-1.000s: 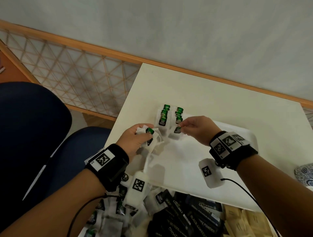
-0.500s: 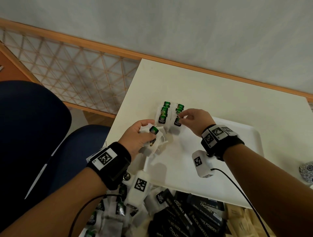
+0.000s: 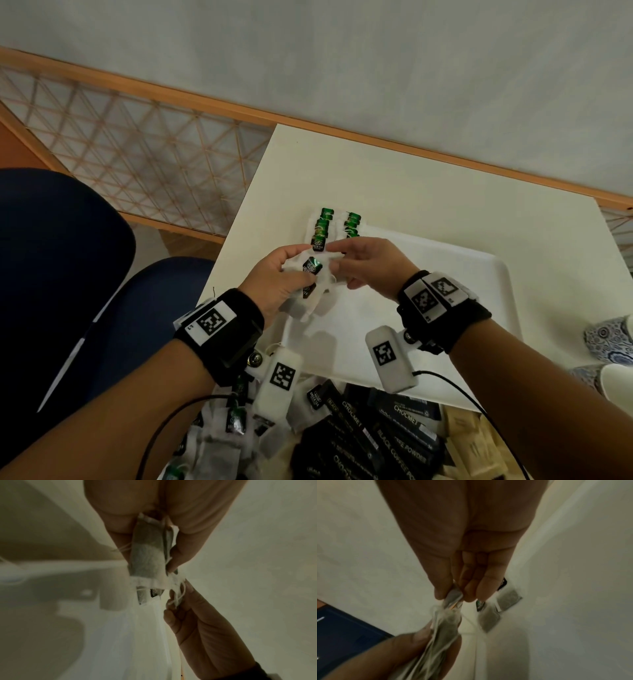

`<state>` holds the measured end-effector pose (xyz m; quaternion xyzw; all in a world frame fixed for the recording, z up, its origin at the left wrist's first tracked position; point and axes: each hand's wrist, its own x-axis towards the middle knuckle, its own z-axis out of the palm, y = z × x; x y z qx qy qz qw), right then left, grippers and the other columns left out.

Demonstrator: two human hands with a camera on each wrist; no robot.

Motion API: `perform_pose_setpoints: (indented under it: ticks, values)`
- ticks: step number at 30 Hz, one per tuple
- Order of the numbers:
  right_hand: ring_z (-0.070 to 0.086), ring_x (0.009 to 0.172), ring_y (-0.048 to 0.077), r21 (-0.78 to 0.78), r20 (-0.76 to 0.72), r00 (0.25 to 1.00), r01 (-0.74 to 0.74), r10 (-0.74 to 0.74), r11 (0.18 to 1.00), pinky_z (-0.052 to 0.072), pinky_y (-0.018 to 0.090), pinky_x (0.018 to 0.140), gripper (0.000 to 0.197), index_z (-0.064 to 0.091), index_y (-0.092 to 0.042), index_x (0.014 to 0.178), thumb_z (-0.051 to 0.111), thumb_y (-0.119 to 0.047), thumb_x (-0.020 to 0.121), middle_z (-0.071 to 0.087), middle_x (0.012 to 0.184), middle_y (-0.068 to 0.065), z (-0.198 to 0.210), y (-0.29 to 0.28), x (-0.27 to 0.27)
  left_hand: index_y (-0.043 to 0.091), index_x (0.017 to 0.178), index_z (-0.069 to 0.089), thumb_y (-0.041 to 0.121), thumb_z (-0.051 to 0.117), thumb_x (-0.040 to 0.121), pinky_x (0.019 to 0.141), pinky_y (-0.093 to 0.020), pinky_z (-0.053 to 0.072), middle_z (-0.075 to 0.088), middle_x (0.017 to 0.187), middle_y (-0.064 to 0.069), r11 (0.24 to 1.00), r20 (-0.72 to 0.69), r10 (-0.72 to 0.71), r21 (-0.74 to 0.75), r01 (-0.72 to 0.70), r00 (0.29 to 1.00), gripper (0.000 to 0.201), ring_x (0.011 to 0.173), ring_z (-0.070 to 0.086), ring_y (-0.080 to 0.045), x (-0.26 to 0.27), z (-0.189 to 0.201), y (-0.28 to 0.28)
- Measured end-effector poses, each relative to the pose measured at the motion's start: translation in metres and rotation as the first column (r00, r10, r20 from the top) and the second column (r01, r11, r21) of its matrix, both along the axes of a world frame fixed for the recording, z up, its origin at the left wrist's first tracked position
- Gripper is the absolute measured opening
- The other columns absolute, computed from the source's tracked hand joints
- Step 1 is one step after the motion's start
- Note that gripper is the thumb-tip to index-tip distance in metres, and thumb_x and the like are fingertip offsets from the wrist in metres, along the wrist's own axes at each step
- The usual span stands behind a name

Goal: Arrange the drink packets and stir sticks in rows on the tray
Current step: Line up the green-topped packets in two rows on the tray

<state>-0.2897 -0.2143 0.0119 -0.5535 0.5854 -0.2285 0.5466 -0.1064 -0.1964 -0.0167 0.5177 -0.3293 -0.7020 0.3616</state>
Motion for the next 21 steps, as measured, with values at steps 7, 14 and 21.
perform_pose_setpoints:
  ticks: [7, 14, 21]
  values:
    - [0.064, 0.066, 0.012, -0.075, -0.028, 0.987, 0.154, -0.156, 0.985, 0.052, 0.026, 0.061, 0.014, 0.062, -0.020, 0.094, 0.069, -0.013, 0.085, 0.070, 0.074, 0.002, -0.006, 0.001, -0.010, 0.020, 0.112, 0.065, -0.008, 0.064, 0.080, 0.069, -0.044, 0.056, 0.072, 0.099, -0.013, 0.999, -0.040, -0.023, 0.035, 0.025, 0.999, 0.042, 0.077, 0.068, -0.028, 0.001, -0.002, 0.003]
    - [0.062, 0.062, 0.011, 0.002, 0.059, 0.990, 0.129, -0.129, 0.992, 0.056, 0.023, 0.065, 0.020, 0.070, -0.020, 0.092, 0.051, -0.014, 0.096, 0.068, 0.075, -0.001, -0.005, 0.008, 0.008, 0.024, 0.113, 0.064, -0.008, 0.063, 0.081, 0.069, -0.038, 0.053, 0.070, 0.102, -0.016, 0.999, -0.009, -0.050, -0.005, 0.050, 0.999, 0.045, 0.078, 0.066, -0.028, -0.003, 0.003, 0.002]
    - [0.065, 0.071, 0.016, -0.025, 0.080, 0.997, 0.008, -0.006, 1.000, 0.056, 0.033, 0.075, 0.036, 0.060, -0.029, 0.115, 0.060, -0.005, 0.088, 0.066, 0.082, -0.001, -0.001, 0.008, 0.006, 0.022, 0.118, 0.062, -0.010, 0.060, 0.082, 0.073, -0.043, 0.054, 0.071, 0.101, -0.019, 0.996, 0.007, -0.085, -0.022, 0.085, 0.996, 0.048, 0.081, 0.067, -0.032, 0.003, 0.008, 0.005]
